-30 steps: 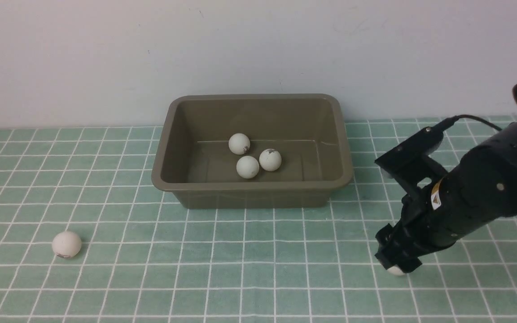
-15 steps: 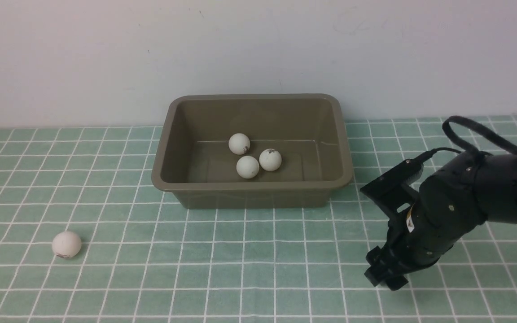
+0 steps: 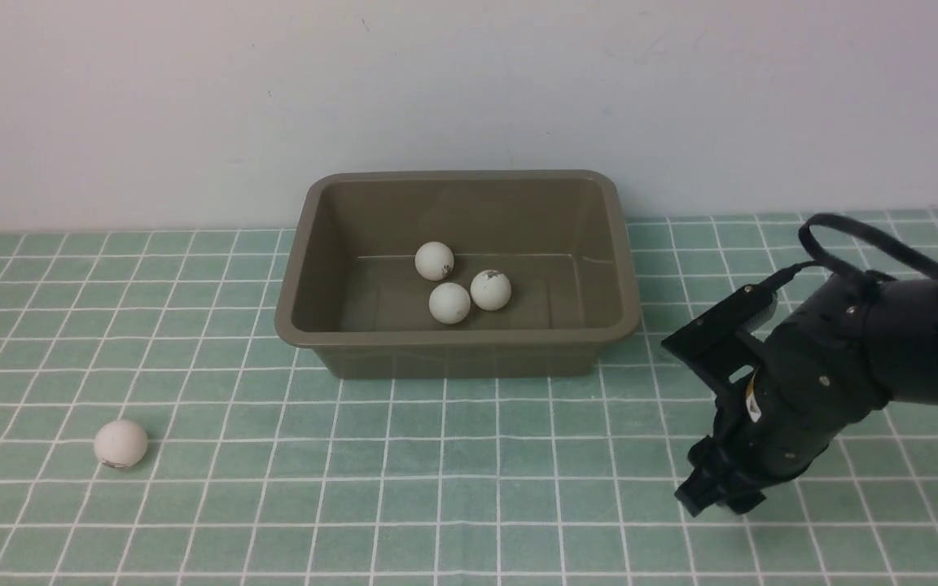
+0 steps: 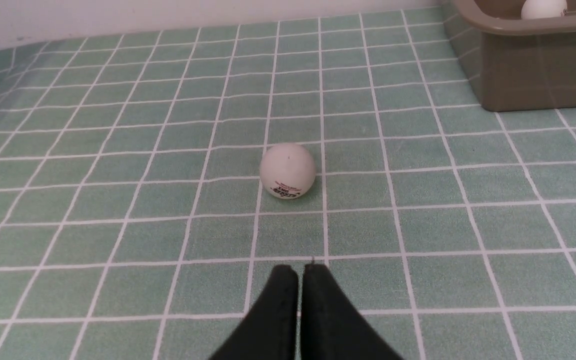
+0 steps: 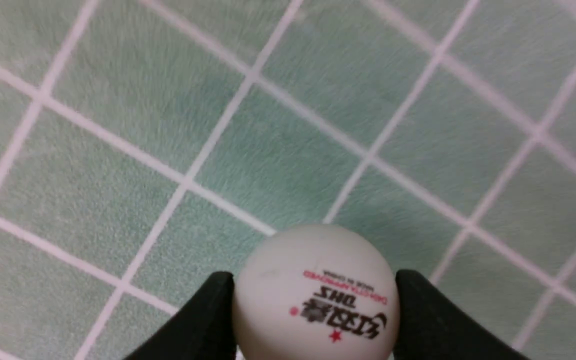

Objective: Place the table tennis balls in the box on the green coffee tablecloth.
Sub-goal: 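Reach for and grasp a ping pong ball on the table, then release the ping pong ball into the bin and lift the gripper away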

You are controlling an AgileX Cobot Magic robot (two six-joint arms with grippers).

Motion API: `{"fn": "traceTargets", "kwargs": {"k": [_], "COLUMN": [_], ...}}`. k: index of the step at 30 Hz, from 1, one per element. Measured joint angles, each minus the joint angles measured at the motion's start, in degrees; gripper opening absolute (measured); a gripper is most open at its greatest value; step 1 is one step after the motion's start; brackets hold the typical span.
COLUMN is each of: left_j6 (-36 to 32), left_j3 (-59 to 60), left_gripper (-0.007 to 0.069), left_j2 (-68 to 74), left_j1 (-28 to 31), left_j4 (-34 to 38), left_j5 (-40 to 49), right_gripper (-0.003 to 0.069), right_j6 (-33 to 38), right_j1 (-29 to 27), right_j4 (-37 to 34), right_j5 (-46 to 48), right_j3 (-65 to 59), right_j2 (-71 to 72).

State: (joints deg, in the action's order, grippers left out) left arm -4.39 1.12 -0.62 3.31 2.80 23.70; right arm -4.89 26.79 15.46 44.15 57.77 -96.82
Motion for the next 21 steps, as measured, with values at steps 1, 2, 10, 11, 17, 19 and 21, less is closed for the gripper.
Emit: {"fn": "traceTargets", "kwargs": {"k": [1, 2, 10, 11, 17, 19, 21], "left_j6": [0.0, 0.0, 0.0, 0.0, 0.0, 0.0, 0.0], "left_j3": [0.0, 0.0, 0.0, 0.0, 0.0, 0.0, 0.0], "left_gripper": [-0.0004, -0.0004, -0.0004, -0.0004, -0.0004, -0.0004, -0.0004], "left_j2": [0.0, 0.0, 0.0, 0.0, 0.0, 0.0, 0.0], "left_j1": [0.0, 0.0, 0.0, 0.0, 0.0, 0.0, 0.0], "left_j4": [0.0, 0.0, 0.0, 0.0, 0.0, 0.0, 0.0], "left_j5": [0.0, 0.0, 0.0, 0.0, 0.0, 0.0, 0.0], "right_gripper": [0.036, 0.036, 0.036, 0.036, 0.036, 0.036, 0.036], "right_j6": [0.0, 0.0, 1.6, 2.4, 6.7, 7.9, 9.3], "right_j1": [0.0, 0.0, 0.0, 0.0, 0.0, 0.0, 0.0], "right_j4": [0.0, 0.0, -3.1, -3.9, -8.4, -9.2, -9.6], "right_j5": [0.6, 1.3, 0.2, 0.4, 5.3, 6.5, 7.2], "right_j3": [1.2, 3.4, 22.4, 24.9, 36.7, 40.0, 43.4], "right_j2": [1.0, 2.3, 1.7, 0.1, -10.8, -14.7, -18.8]}}
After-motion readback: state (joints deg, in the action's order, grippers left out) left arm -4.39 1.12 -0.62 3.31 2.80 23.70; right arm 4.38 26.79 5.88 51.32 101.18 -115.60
